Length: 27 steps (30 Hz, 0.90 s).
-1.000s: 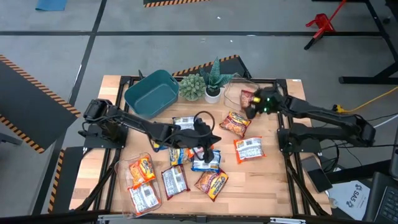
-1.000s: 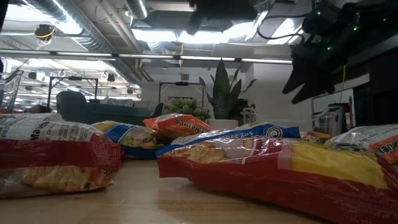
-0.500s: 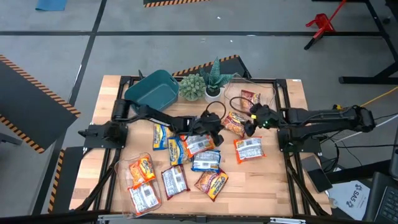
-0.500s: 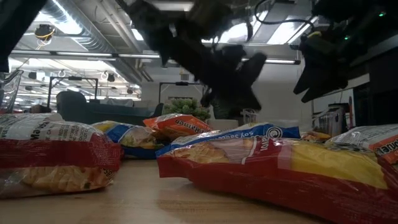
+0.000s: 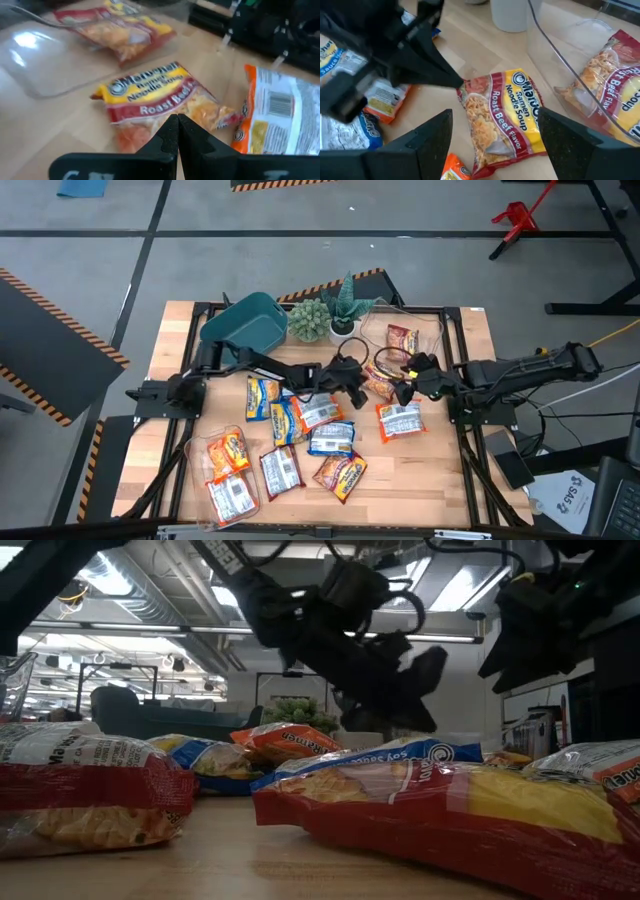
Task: Sort Maruchan noodles
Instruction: Put the red noodle pack into the top transparent bin
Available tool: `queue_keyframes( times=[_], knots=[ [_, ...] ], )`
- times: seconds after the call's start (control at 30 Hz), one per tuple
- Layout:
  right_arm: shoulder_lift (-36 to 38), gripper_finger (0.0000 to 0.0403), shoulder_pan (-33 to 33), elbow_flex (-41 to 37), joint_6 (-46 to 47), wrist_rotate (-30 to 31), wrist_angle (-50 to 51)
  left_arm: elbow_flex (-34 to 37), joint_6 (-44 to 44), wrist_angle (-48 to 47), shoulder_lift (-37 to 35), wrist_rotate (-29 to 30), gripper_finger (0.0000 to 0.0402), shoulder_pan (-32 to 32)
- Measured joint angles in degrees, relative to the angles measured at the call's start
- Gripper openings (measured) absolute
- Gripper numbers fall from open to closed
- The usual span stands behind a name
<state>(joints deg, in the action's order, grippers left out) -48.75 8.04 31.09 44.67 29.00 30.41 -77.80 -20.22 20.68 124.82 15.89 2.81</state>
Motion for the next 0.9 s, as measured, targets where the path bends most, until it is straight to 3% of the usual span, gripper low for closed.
queue_keyframes(
  times=[0.2,0.37,0.7,0.9],
  knots=[
    [0.0,0.0276,0.0,0.0,0.7,-0.9,0.2,-5.8,1.1,-6.0,3.7,0.1,0.0,0.9],
    [0.0,0.0276,0.0,0.0,2.8,-1.6,2.2,-5.5,0.9,-11.7,3.9,4.2,0.0,1.1],
    [0.0,0.0276,0.0,0.0,5.5,-1.6,3.7,-3.9,0.1,-11.8,4.1,2.5,0.0,0.8],
    [-0.3,0.0275,-0.1,-0.1,13.8,-1.6,5.0,-4.0,-2.4,-11.2,6.6,0.3,0.0,0.8]
  ],
)
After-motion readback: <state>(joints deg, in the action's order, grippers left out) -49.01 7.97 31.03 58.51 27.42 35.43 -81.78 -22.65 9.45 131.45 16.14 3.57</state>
